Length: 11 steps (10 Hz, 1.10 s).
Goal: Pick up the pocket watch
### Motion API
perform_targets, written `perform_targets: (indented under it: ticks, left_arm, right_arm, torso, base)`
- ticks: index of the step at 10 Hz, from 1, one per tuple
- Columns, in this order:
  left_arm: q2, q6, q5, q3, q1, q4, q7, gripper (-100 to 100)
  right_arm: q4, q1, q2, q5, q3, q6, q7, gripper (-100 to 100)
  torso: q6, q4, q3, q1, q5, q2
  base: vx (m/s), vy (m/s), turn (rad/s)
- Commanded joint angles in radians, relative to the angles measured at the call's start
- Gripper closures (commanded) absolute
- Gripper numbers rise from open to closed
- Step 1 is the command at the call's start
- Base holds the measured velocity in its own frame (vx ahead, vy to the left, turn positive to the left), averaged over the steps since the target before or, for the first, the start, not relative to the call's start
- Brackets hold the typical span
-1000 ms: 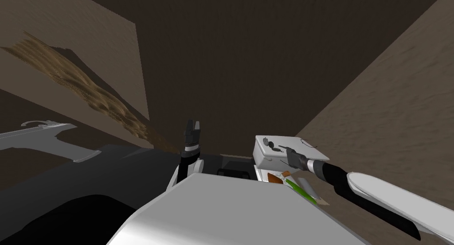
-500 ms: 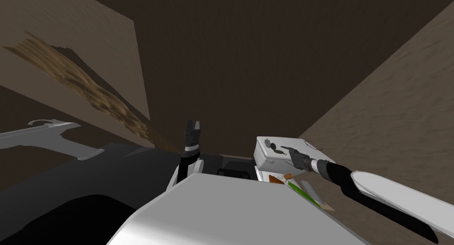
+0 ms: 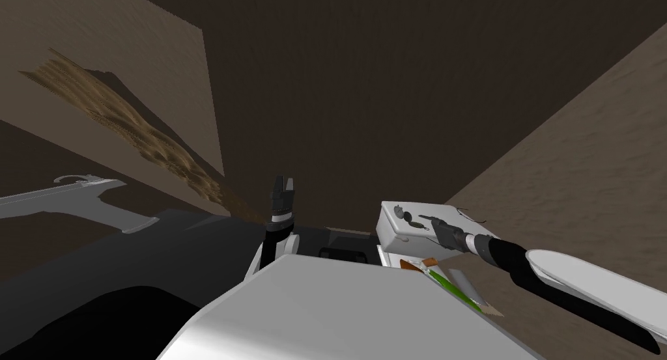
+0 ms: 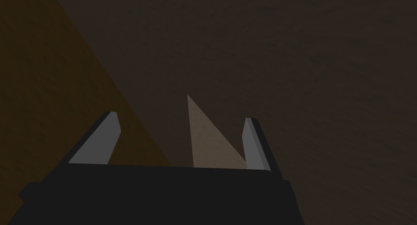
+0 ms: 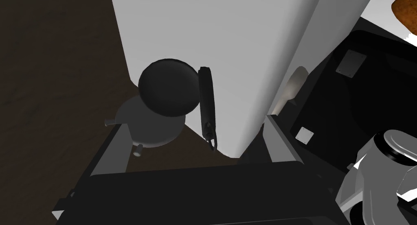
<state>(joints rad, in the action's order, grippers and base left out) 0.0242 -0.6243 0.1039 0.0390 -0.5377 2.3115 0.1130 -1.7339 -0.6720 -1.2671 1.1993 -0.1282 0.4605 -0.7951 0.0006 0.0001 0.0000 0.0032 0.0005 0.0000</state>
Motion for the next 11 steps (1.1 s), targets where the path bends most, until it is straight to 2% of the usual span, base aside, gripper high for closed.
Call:
perform_targets:
  ticks: [1, 2, 3, 4, 5, 6, 7, 8, 9, 10, 11]
  left_arm:
    - [0.000, 0.000, 0.000, 0.000, 0.000, 0.000, 0.000, 0]
    - [0.000, 0.000, 0.000, 0.000, 0.000, 0.000, 0.000, 0]
    - [0.000, 0.000, 0.000, 0.000, 0.000, 0.000, 0.000, 0]
    - [0.000, 0.000, 0.000, 0.000, 0.000, 0.000, 0.000, 0]
    - [0.000, 0.000, 0.000, 0.000, 0.000, 0.000, 0.000, 0]
    - [0.000, 0.000, 0.000, 0.000, 0.000, 0.000, 0.000, 0]
    - [0.000, 0.000, 0.000, 0.000, 0.000, 0.000, 0.000, 0]
    - [0.000, 0.000, 0.000, 0.000, 0.000, 0.000, 0.000, 0]
    - [0.000, 0.000, 0.000, 0.000, 0.000, 0.000, 0.000, 0]
    - [0.000, 0.000, 0.000, 0.000, 0.000, 0.000, 0.000, 0]
    - [0.000, 0.000, 0.000, 0.000, 0.000, 0.000, 0.000, 0]
  right_arm:
    - [0.050, 0.033, 0.021, -0.018, -0.018, 0.050, -0.050, -100]
    - [0.077, 0.033, 0.021, -0.018, -0.018, 0.064, -0.056, -100]
    - [0.114, 0.062, 0.043, -0.036, -0.037, 0.096, -0.092, -100]
    - [0.148, 0.062, 0.043, -0.036, -0.037, 0.121, -0.109, -100]
    - [0.158, 0.062, 0.043, -0.036, -0.037, 0.121, -0.109, -100]
    - [0.198, 0.091, 0.065, -0.054, -0.055, 0.165, -0.153, -100]
    - [0.228, 0.091, 0.065, -0.054, -0.055, 0.179, -0.162, -100]
    - [0.264, 0.120, 0.087, -0.072, -0.074, 0.216, -0.202, -100]
    - [0.292, 0.120, 0.087, -0.072, -0.074, 0.236, -0.215, -100]
    - [0.328, 0.149, 0.109, -0.090, -0.093, 0.271, -0.254, -100]
    - [0.360, 0.149, 0.109, -0.090, -0.093, 0.294, -0.268, -100]
  torso:
    - [0.000, 0.000, 0.000, 0.000, 0.000, 0.000]
    - [0.000, 0.000, 0.000, 0.000, 0.000, -0.001]
    - [0.000, 0.000, 0.000, 0.000, 0.000, -0.001]
    - [0.000, 0.000, 0.000, 0.002, 0.000, -0.001]
    - [0.000, 0.000, 0.000, 0.002, 0.000, 0.000]
    - [0.000, 0.000, 0.000, 0.000, 0.000, 0.000]
    - [0.000, 0.000, 0.000, 0.001, 0.000, 0.000]
    - [0.000, 0.000, 0.000, 0.001, 0.000, 0.000]
    - [0.000, 0.000, 0.000, 0.002, 0.000, -0.001]
    - [0.000, 0.000, 0.000, 0.002, 0.000, -0.001]
    - [0.000, 0.000, 0.000, 0.003, 0.000, -0.001]
  base:
    - [0.009, 0.045, 0.032]
    - [0.010, 0.051, 0.022]
    - [0.009, 0.072, 0.038]
    - [0.005, 0.064, 0.015]
    - [-0.002, 0.031, -0.010]
    - [0.002, 0.054, 0.036]
    - [0.006, 0.060, 0.018]
    - [0.014, 0.073, 0.034]
    - [0.016, 0.071, 0.017]
    - [0.010, 0.085, 0.032]
    - [0.005, 0.068, 0.018]
